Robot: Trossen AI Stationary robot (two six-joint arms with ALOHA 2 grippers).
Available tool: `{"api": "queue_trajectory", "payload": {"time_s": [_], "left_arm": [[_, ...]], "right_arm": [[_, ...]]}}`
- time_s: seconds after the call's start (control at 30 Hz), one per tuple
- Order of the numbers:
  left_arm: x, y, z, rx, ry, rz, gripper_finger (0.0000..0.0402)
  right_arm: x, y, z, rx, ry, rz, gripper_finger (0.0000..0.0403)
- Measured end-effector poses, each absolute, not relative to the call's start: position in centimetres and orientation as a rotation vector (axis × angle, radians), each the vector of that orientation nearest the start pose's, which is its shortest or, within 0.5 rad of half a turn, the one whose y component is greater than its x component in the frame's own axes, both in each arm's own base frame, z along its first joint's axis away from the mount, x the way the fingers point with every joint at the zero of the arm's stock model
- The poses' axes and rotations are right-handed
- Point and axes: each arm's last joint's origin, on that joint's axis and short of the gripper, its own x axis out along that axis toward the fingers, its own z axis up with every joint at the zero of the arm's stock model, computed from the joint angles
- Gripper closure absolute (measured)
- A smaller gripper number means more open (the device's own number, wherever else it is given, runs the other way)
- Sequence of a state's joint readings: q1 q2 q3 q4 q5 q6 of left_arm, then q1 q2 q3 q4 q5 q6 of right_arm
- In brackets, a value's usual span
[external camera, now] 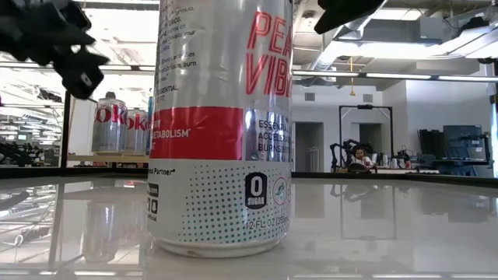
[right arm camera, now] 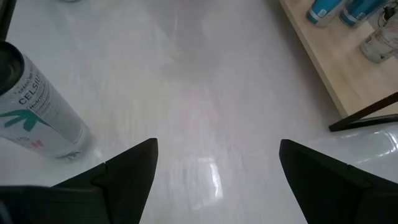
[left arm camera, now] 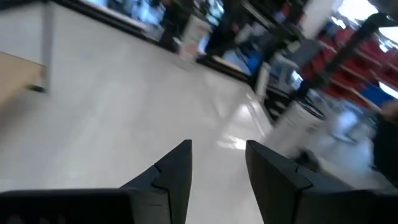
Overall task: Place canned beverage on shelf
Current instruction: Move the white and yellow soda can to the center of the table
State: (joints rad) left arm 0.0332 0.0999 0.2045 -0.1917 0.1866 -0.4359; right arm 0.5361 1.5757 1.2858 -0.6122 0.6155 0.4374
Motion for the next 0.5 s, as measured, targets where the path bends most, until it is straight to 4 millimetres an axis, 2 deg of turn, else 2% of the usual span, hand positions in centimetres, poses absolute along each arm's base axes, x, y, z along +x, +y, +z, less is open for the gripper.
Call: {"api": "queue_trajectory", "payload": {"time_s": [0.2,0.37,0.5], "left_arm": [[10.6,-1.9,24.8,-0.444,0.297,-0.293,0.0267],[12.3,-4.2,29.1,-0.292,0.478,-0.278,0.0267],[13.2,-6.8,31.1,-0.192,0.608,-0.331,0.0267]], "right_arm": [[29.3,15.2,28.3,-0.074,0.718,-0.241,0.0042],[29.4,14.9,28.3,-0.072,0.720,-0.250,0.0042],[29.4,15.1,28.3,-0.072,0.719,-0.242,0.0042]]}}
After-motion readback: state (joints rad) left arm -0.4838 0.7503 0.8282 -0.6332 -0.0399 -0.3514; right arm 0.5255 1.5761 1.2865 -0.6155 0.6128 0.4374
